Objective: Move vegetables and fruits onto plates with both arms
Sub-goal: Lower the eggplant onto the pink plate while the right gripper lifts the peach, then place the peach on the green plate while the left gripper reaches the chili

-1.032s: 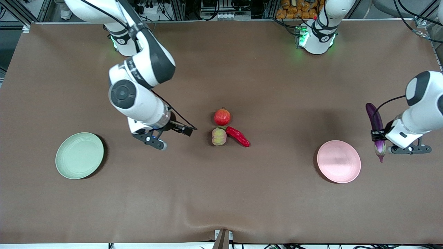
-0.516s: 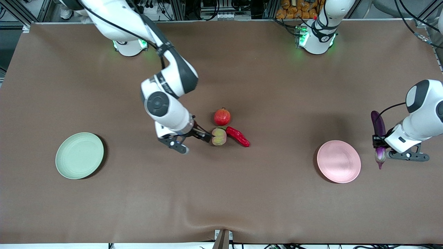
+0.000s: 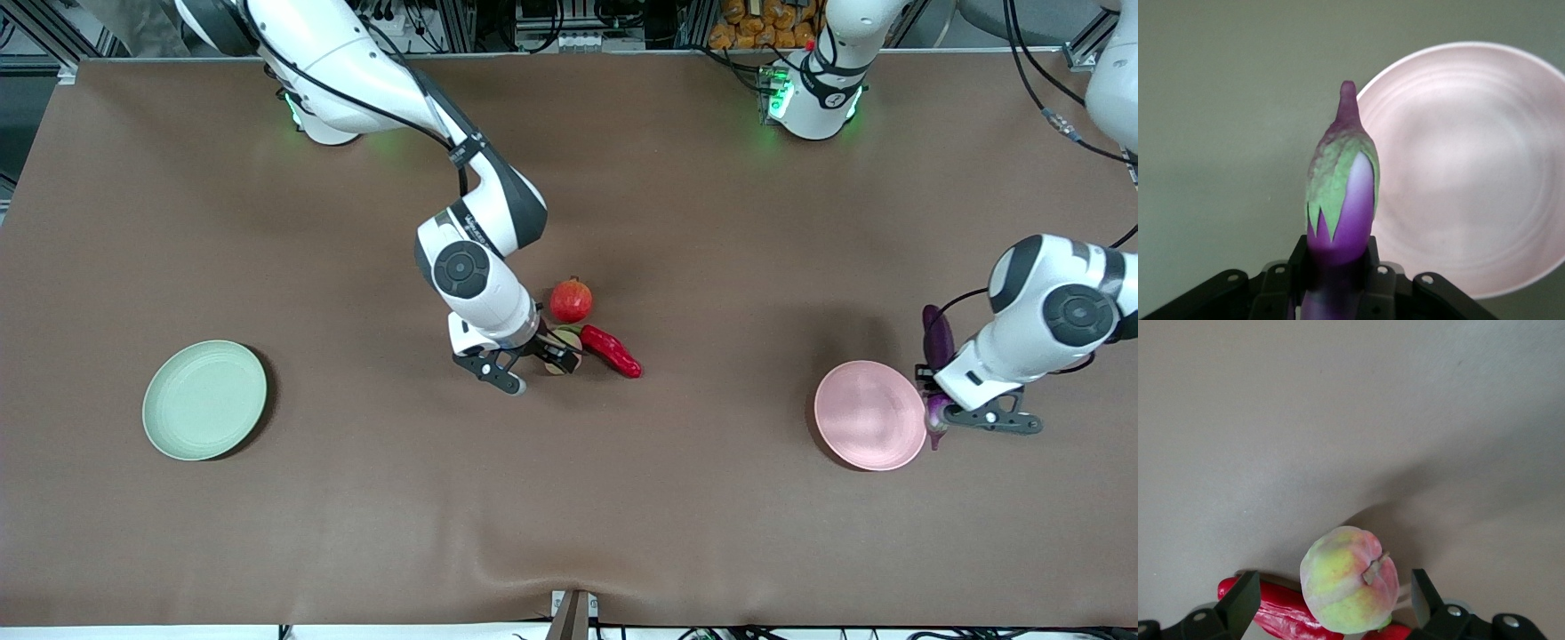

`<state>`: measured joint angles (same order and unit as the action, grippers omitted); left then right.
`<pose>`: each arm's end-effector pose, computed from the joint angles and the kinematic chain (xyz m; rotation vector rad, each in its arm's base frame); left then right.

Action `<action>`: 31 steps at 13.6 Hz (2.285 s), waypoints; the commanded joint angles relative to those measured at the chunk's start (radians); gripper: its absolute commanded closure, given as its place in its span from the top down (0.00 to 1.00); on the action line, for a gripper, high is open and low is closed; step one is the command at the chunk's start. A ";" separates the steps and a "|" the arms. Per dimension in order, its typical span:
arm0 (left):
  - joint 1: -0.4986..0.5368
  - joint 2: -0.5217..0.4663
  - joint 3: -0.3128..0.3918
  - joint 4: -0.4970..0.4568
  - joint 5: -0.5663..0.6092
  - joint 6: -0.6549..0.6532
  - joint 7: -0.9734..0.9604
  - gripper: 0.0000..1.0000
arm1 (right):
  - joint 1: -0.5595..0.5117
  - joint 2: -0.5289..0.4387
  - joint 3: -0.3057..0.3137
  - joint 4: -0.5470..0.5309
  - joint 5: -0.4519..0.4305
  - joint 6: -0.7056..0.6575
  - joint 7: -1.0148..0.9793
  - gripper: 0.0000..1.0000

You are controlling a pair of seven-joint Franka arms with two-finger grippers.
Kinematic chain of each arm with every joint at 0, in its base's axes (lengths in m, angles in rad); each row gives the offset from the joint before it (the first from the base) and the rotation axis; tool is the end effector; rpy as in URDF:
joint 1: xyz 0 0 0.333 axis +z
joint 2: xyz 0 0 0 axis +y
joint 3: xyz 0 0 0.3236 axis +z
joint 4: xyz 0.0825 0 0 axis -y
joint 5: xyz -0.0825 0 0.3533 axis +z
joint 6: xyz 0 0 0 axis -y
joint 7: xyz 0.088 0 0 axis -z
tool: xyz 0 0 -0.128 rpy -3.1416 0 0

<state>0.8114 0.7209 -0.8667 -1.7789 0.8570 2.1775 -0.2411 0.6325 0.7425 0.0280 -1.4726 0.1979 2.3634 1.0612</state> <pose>0.6325 0.0634 0.2642 -2.9704 0.3031 -0.0625 0.5660 0.4416 0.2565 -2.8145 0.7796 0.0453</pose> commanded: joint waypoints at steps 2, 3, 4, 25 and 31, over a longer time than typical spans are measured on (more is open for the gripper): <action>-0.107 0.024 0.081 0.076 0.014 0.008 -0.030 0.00 | 0.033 0.069 -0.013 0.069 0.009 0.016 0.029 1.00; -0.119 0.037 0.086 0.085 0.014 0.018 -0.056 0.00 | 0.042 0.078 -0.013 0.072 0.008 0.016 0.032 1.00; -0.130 0.049 0.087 0.088 0.017 0.021 -0.087 0.00 | 0.052 0.093 -0.014 0.074 0.006 0.017 0.034 1.00; -0.190 0.094 0.084 0.179 -0.061 0.004 -0.222 1.00 | -0.401 -0.193 -0.355 0.108 -0.003 -0.820 -1.186 0.00; -0.193 0.069 -0.027 0.179 -0.088 -0.134 -0.359 1.00 | -0.482 -0.127 -0.397 -0.035 -0.002 -0.526 -1.522 0.00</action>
<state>0.6256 0.8190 -0.8724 -1.5927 0.7815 2.0843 -0.5536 0.1602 0.5975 -0.3475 -1.4868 0.1777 1.7953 -0.3653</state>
